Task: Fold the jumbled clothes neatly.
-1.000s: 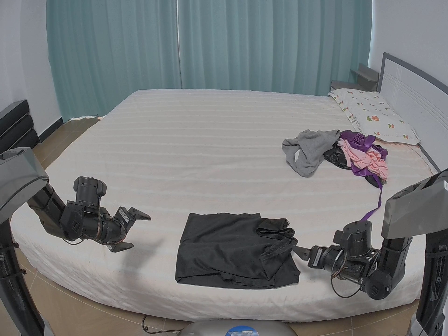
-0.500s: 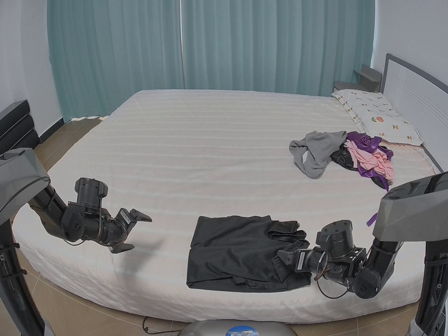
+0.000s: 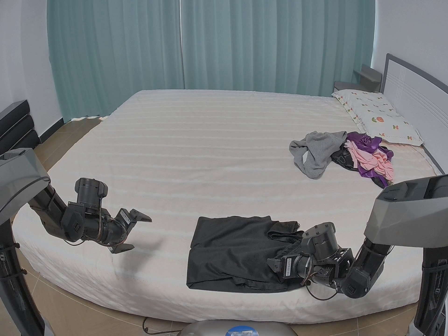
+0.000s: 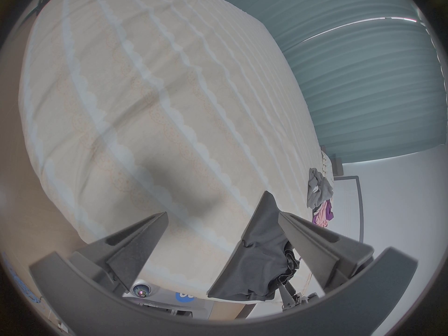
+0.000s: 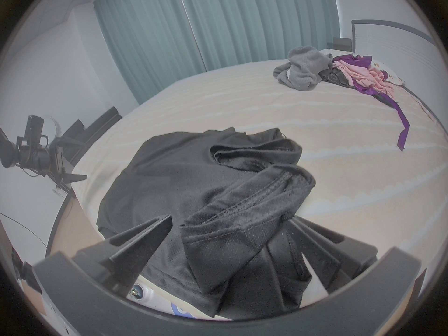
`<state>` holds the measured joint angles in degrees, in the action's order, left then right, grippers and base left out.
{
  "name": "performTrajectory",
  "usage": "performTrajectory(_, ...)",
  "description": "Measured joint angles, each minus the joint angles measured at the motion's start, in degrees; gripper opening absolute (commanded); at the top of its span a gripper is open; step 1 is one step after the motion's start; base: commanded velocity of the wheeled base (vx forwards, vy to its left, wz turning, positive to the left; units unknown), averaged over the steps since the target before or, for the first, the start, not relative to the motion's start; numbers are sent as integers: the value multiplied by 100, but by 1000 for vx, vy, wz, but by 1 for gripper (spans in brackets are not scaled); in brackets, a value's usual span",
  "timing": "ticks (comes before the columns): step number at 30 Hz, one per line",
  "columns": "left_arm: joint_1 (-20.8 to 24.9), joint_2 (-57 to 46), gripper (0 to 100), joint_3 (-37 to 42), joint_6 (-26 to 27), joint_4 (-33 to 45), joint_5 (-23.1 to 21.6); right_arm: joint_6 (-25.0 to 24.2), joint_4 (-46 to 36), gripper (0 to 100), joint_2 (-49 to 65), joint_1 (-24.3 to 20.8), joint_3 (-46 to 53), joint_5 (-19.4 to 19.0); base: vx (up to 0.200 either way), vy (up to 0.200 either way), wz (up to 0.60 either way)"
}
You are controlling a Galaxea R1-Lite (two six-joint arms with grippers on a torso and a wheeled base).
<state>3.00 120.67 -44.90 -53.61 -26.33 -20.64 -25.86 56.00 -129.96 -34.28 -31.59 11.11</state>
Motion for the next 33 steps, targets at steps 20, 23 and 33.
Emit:
performTrajectory(20,0,9,100,0,20,9,-2,16,-479,100,389,794,480,-7,0,0,0)
performTrajectory(23,2,9,100,0,20,9,-2,57,-83,100,444,1044,822,-151,0,0,0)
performTrajectory(33,11,9,100,-2,22,9,0,132,1137,100,571,1736,1607,-892,0,0,0)
